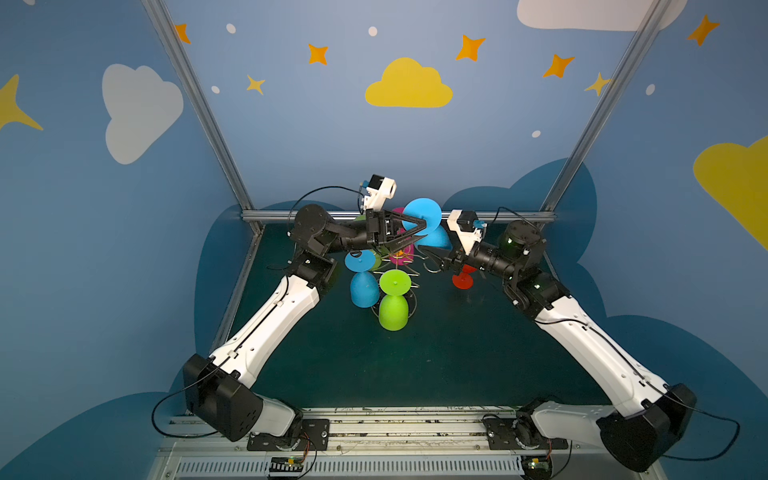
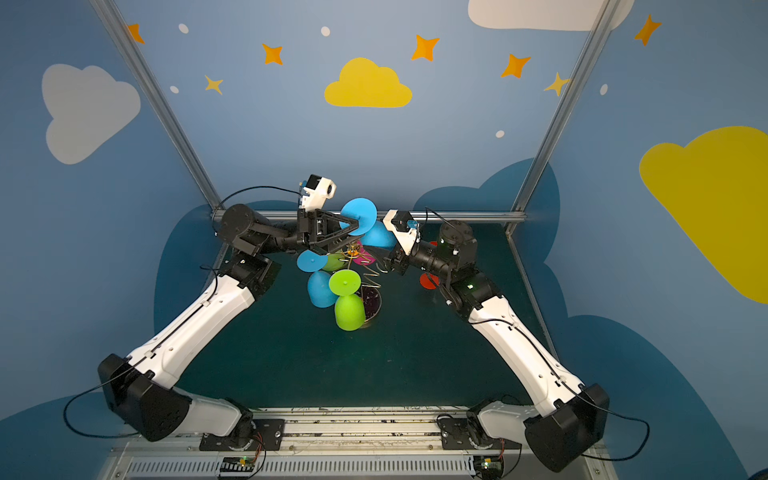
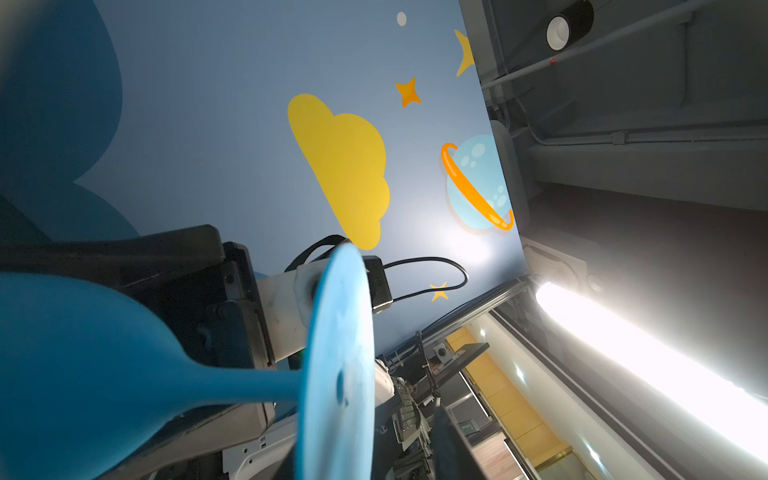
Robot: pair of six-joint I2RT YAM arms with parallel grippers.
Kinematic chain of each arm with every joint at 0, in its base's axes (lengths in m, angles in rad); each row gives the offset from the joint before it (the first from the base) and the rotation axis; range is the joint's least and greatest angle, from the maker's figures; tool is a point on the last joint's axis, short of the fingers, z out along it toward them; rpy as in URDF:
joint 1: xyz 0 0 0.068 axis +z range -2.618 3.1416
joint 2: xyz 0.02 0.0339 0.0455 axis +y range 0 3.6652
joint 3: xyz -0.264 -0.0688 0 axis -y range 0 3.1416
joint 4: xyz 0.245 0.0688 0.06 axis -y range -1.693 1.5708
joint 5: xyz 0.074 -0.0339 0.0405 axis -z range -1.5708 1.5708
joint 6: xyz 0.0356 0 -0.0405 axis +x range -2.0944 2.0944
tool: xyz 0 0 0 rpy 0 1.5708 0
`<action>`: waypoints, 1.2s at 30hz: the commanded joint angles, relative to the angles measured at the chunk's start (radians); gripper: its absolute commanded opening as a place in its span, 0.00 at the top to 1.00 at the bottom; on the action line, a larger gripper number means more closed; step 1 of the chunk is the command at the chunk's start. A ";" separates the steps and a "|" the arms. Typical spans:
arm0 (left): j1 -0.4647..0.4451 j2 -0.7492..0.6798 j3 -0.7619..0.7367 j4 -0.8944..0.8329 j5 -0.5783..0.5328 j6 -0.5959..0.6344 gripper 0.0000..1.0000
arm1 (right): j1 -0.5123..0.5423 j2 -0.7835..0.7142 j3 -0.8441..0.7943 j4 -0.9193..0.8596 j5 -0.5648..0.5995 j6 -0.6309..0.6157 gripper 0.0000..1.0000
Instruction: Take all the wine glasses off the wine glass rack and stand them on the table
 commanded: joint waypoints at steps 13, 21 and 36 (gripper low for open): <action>0.026 -0.114 0.029 -0.474 -0.200 0.682 0.28 | 0.004 -0.177 0.133 -0.483 0.284 0.118 0.91; -0.023 -0.182 -0.050 -0.512 -0.504 1.280 0.31 | 0.006 -0.158 0.230 -0.700 0.310 0.185 0.98; -0.166 -0.157 -0.165 -0.253 -0.681 1.977 0.39 | 0.025 -0.062 0.324 -0.823 0.245 0.220 1.00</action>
